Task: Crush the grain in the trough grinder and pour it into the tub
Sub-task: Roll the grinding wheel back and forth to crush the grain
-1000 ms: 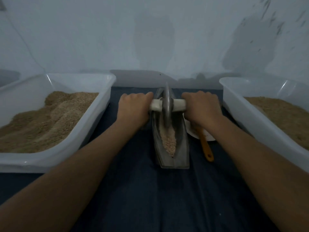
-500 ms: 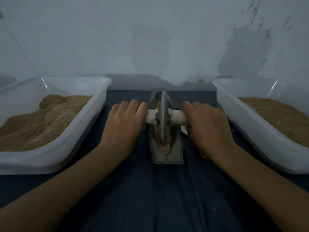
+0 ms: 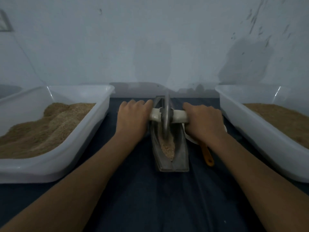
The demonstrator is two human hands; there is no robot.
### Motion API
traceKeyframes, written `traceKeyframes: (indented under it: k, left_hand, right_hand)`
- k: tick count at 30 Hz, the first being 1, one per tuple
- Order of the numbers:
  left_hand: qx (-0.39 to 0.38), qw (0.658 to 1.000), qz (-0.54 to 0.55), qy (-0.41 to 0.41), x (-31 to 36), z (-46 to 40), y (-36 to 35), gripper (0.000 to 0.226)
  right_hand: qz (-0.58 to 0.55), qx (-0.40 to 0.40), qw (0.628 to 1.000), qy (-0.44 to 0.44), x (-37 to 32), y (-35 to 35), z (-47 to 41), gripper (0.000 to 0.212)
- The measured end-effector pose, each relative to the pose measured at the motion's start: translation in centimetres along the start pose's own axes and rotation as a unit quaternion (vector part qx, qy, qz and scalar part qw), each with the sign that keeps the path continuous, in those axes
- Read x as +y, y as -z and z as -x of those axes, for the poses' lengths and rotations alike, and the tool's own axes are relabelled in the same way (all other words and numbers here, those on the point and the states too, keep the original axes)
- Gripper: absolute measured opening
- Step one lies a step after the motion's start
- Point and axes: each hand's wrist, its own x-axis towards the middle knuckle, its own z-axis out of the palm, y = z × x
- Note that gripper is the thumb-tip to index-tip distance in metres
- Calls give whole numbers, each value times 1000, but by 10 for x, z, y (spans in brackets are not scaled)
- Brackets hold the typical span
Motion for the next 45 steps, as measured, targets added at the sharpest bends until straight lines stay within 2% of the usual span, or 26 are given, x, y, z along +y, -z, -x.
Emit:
traceKeyframes:
  k: [4,8,10,12,15,18,20,22,25,27,30,33,35,37,39,41,43,45]
  left_hand:
    - [-14,998,46,-38,-7,33,25,31]
    - [-23,996,65,-57,-9,52,33,40]
    - [-47,996,46,-53,-11,37,26,43]
    - [-71,997,24,-33,-12,19,16,44]
    - [-55,998,-14,6,-7,-2,1,39]
    - [-43,999,17,11,-7,-2,-1,35]
    - [-60,997,56,-7,-11,8,8,35]
    - [-92,992,77,-35,-16,16,20,32]
    - [-128,988,73,-50,-18,20,40,30]
    - [-140,987,60,-48,-16,18,43,34]
    - [-139,989,56,-16,-14,13,31,30]
    - [-87,996,19,10,-9,2,16,19]
    - [-46,999,-20,3,-5,-4,9,23]
    - [-42,999,-21,-6,-5,-6,9,22]
    - [-86,996,13,-9,-9,-3,16,16]
    - [-163,985,61,-19,-15,5,32,20]
    - [-232,966,106,-41,-20,13,50,22]
    - [-260,955,122,-67,-23,16,59,25]
  right_hand:
    - [-43,-108,993,27,-5,41,8,24]
    - [-27,-174,983,57,-3,58,8,28]
    - [-26,-150,988,40,-5,48,2,28]
    - [-2,-83,996,40,-9,32,-5,24]
    - [28,-15,999,35,-8,13,-14,28]
    - [28,12,998,50,-6,10,-12,25]
    - [6,-14,997,72,-3,20,-6,25]
    - [-12,-78,993,89,2,35,0,29]
    - [-21,-169,981,90,6,57,9,28]
    - [-30,-183,979,81,5,58,12,26]
    - [-19,-137,987,76,1,44,2,26]
    - [12,-59,997,57,-3,22,-11,29]
    - [11,-17,999,40,-3,12,-13,24]
    - [7,-13,999,43,-1,11,-12,24]
    - [-3,-49,996,75,3,19,-10,27]
    - [-19,-119,987,104,6,36,-6,26]
    - [-40,-171,978,110,8,54,1,25]
    - [-51,-190,975,100,7,62,9,23]
